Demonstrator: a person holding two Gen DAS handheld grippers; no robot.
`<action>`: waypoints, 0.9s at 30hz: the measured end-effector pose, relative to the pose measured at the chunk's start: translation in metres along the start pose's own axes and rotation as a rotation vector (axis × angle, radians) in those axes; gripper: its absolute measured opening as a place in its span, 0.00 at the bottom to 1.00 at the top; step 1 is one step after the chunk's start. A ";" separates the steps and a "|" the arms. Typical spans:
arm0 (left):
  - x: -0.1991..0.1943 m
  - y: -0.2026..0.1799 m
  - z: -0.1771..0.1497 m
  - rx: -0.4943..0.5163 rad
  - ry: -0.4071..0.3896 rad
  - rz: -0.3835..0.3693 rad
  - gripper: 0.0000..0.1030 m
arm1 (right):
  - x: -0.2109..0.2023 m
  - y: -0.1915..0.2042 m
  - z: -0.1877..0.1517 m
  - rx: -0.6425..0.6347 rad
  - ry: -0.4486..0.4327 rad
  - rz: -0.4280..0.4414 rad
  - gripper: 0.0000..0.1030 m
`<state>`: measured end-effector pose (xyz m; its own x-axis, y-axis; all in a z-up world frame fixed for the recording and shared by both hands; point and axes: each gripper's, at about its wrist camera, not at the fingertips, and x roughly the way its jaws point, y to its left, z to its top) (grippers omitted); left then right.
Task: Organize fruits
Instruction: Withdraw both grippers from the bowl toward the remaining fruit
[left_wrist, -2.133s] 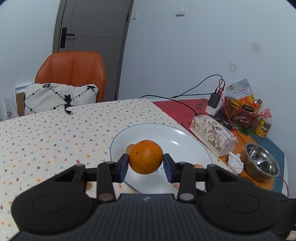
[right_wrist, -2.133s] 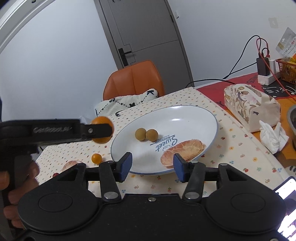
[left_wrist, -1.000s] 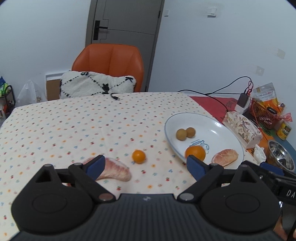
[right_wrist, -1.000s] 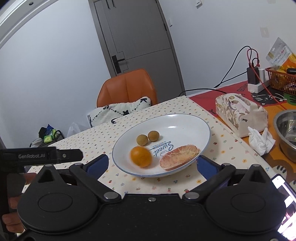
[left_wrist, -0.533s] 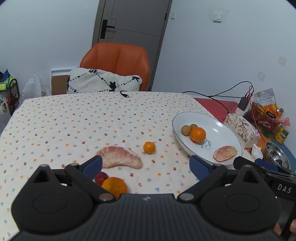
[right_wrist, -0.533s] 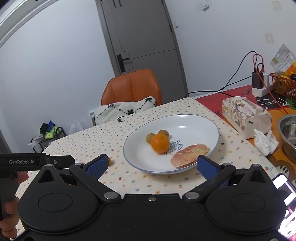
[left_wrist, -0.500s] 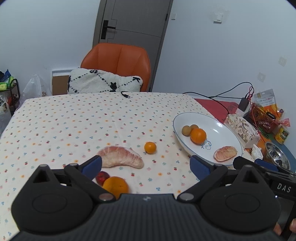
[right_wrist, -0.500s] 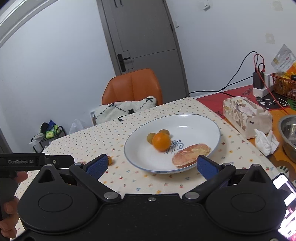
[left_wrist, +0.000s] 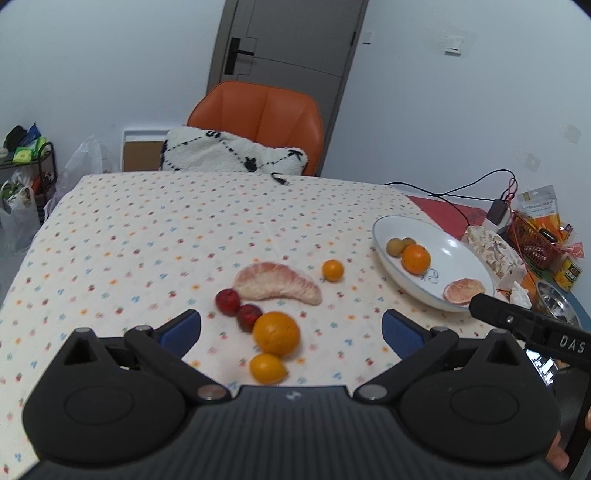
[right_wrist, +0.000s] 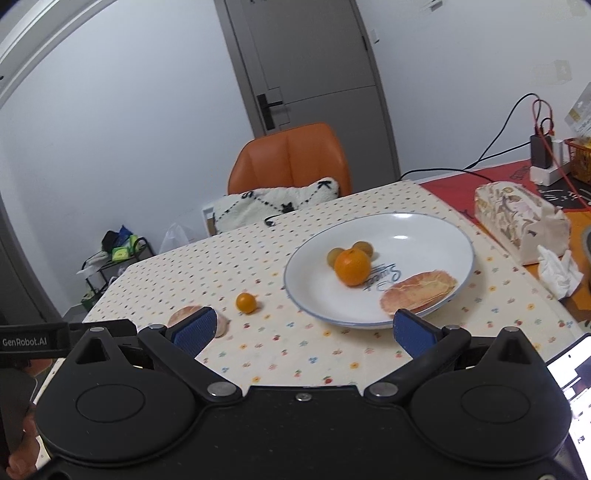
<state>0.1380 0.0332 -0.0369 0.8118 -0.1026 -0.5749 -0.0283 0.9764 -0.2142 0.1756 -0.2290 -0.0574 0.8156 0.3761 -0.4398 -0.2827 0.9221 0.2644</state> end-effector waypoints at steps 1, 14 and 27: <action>-0.001 0.003 -0.002 -0.009 0.000 -0.001 1.00 | 0.000 0.002 -0.001 -0.003 0.001 0.002 1.00; -0.002 0.019 -0.014 -0.053 0.017 -0.007 1.00 | 0.004 0.013 -0.007 -0.019 0.044 0.073 1.00; 0.013 0.025 -0.023 -0.040 0.033 0.034 0.96 | 0.015 0.026 -0.014 -0.042 0.081 0.112 1.00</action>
<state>0.1345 0.0518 -0.0677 0.7902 -0.0759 -0.6082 -0.0797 0.9711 -0.2248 0.1735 -0.1985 -0.0687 0.7347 0.4818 -0.4777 -0.3920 0.8761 0.2808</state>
